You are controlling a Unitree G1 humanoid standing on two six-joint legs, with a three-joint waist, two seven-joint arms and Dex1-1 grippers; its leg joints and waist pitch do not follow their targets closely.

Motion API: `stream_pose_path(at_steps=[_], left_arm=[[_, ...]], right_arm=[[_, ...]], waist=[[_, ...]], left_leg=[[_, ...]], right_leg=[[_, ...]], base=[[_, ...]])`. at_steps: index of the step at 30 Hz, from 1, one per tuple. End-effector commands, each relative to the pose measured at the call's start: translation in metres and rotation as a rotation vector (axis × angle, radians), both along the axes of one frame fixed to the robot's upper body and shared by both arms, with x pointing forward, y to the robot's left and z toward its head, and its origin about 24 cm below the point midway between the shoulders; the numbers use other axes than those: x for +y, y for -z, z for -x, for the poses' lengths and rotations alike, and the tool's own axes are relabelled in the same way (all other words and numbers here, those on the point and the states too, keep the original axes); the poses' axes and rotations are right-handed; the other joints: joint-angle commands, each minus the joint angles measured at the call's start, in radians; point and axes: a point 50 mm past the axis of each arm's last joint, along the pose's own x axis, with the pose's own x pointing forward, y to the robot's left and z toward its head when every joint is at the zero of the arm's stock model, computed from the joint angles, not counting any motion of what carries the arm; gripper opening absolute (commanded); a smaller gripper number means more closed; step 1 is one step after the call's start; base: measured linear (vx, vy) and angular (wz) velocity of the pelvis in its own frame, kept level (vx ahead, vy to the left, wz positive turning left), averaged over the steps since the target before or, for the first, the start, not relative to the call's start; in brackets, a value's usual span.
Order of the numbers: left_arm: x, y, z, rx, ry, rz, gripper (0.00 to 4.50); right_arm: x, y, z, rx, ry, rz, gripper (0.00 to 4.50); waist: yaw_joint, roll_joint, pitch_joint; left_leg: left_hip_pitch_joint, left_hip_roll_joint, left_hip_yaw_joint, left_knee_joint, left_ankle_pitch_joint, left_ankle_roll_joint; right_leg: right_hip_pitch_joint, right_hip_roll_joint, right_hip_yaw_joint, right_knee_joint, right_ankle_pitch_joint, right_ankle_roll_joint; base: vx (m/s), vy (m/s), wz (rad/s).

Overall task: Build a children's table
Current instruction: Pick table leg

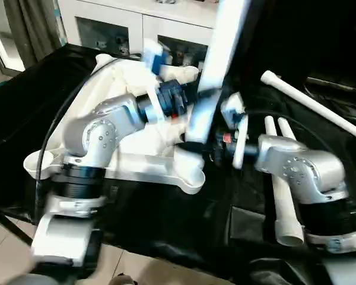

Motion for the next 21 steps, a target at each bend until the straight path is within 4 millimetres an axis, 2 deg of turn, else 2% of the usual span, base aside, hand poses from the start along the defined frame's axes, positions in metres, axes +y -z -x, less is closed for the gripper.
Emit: stream_pose_path(at_steps=[1,3,5,6,8,9,10,11,12,13,14,15,16,17,19,20,21], left_arm=[[0.01,-0.015,-0.005,0.011,-0.051,0.197,2.97],[0.012,-0.017,-0.004,0.022,-0.043,0.238,2.97],[0.016,-0.019,-0.004,0.035,-0.05,0.301,2.97],[0.016,-0.019,-0.004,0.036,-0.051,0.302,2.97],[0.026,-0.012,-0.006,0.022,-0.148,0.213,2.97],[0.027,-0.012,-0.006,0.021,-0.153,0.206,2.97],[0.039,0.008,-0.011,-0.032,-0.318,-0.099,2.97],[0.039,0.008,-0.011,-0.032,-0.318,-0.099,2.97],[0.046,0.02,-0.012,-0.09,-0.383,-0.269,2.97],[0.059,0.044,-0.007,-0.186,-0.389,-0.536,2.97],[0.06,0.047,-0.006,-0.193,-0.384,-0.562,2.97],[0.067,0.059,0.0,-0.216,-0.333,-0.646,2.97],[0.076,0.077,0.015,-0.241,-0.208,-0.755,2.97],[0.076,0.077,0.015,-0.241,-0.208,-0.755,2.97],[0.079,0.088,0.023,-0.248,-0.136,-0.821,2.97],[0.078,0.1,0.029,-0.253,-0.076,-0.886,2.97],[0.078,0.101,0.029,-0.253,-0.072,-0.891,2.97]], right_arm=[[-0.013,-0.015,-0.007,-0.037,0.088,-0.1,1.93],[-0.014,-0.017,-0.007,-0.044,0.094,-0.122,1.93],[-0.016,-0.023,-0.008,-0.06,0.117,-0.163,1.93],[-0.017,-0.023,-0.008,-0.061,0.118,-0.164,1.93],[-0.022,-0.021,-0.012,-0.102,0.213,-0.095,1.93],[-0.022,-0.021,-0.012,-0.104,0.218,-0.09,1.93],[-0.027,-0.005,-0.02,-0.148,0.336,0.103,1.93],[-0.027,-0.005,-0.02,-0.148,0.336,0.103,1.93],[-0.029,0.002,-0.022,-0.153,0.382,0.167,1.93],[-0.031,0.013,-0.026,-0.168,0.452,0.228,1.93],[-0.032,0.014,-0.027,-0.17,0.458,0.232,1.93],[-0.032,0.02,-0.028,-0.162,0.486,0.254,1.93],[-0.036,0.033,-0.032,-0.139,0.538,0.318,1.92],[-0.036,0.033,-0.032,-0.139,0.538,0.318,1.92],[-0.04,0.043,-0.033,-0.12,0.572,0.364,1.92],[-0.037,0.048,-0.03,-0.09,0.544,0.323,1.92],[-0.037,0.049,-0.03,-0.088,0.542,0.319,1.92]], waist=[[0.003,0.015,-0.074],[0.003,0.014,-0.074],[0.002,0.019,-0.073],[0.001,0.017,-0.074],[0.001,0.025,-0.074],[-0.002,0.023,-0.073],[0.002,0.031,-0.073],[0.0,0.03,-0.072],[-0.008,0.026,-0.07],[-0.007,0.025,-0.071],[-0.006,0.028,-0.071],[-0.013,0.03,-0.072],[-0.017,0.03,-0.073],[-0.019,0.031,-0.073],[-0.022,0.032,-0.074],[-0.021,0.022,-0.072],[-0.019,0.024,-0.07]], left_leg=[[0.007,0.025,-0.003,-0.059,-0.099,-0.026],[0.007,0.025,-0.004,-0.06,-0.099,-0.02],[0.008,0.025,-0.004,-0.06,-0.096,-0.017],[0.009,0.026,-0.004,-0.06,-0.095,-0.013],[0.01,0.027,-0.006,-0.061,-0.093,-0.018],[0.01,0.028,-0.006,-0.062,-0.093,-0.026],[0.012,0.033,-0.013,-0.067,-0.087,-0.032],[0.012,0.032,-0.012,-0.068,-0.096,-0.041],[0.015,0.027,-0.007,-0.068,-0.11,-0.054],[0.013,0.027,-0.01,-0.07,-0.109,-0.056],[0.012,0.03,-0.014,-0.073,-0.11,-0.057],[0.016,0.029,-0.01,-0.072,-0.117,-0.067],[0.013,0.03,-0.011,-0.071,-0.095,-0.069],[0.012,0.03,-0.008,-0.072,-0.089,-0.069],[0.017,0.029,-0.003,-0.069,-0.075,-0.067],[0.013,0.028,-0.002,-0.07,-0.087,-0.057],[0.012,0.029,-0.002,-0.071,-0.095,-0.051]], right_leg=[[0.069,-0.072,0.045,-0.07,0.018,-0.225],[0.069,-0.069,0.044,-0.07,0.018,-0.224],[0.067,-0.067,0.044,-0.069,0.021,-0.219],[0.068,-0.068,0.044,-0.07,0.02,-0.215],[0.066,-0.068,0.043,-0.071,0.018,-0.204],[0.065,-0.067,0.043,-0.072,0.01,-0.188],[0.063,-0.07,0.042,-0.077,-0.012,-0.16],[0.063,-0.067,0.041,-0.077,-0.032,-0.133],[0.064,-0.065,0.045,-0.079,-0.061,-0.118],[0.063,-0.068,0.046,-0.084,-0.095,-0.094],[0.059,-0.073,0.045,-0.083,-0.117,-0.079],[0.056,-0.071,0.047,-0.081,-0.128,-0.075],[0.056,-0.072,0.047,-0.075,-0.09,-0.099],[0.055,-0.069,0.047,-0.073,-0.074,-0.109],[0.051,-0.063,0.046,-0.064,0.017,-0.159],[0.054,-0.064,0.047,-0.064,0.027,-0.171],[0.056,-0.066,0.048,-0.063,0.022,-0.171]], base=[[0.0,0.0,0.0],[0.0,0.0,0.0],[0.0,0.0,0.0],[0.0,0.0,0.0],[0.0,0.0,0.0],[0.0,0.0,0.0],[0.0,0.0,0.0],[0.0,0.0,0.0],[0.0,0.0,0.0],[0.0,0.0,0.0],[0.0,0.0,0.0],[0.0,0.0,0.0],[0.0,0.0,0.0],[0.0,0.0,0.0],[0.0,0.0,0.0],[0.0,0.0,0.0],[0.0,0.0,0.0]])
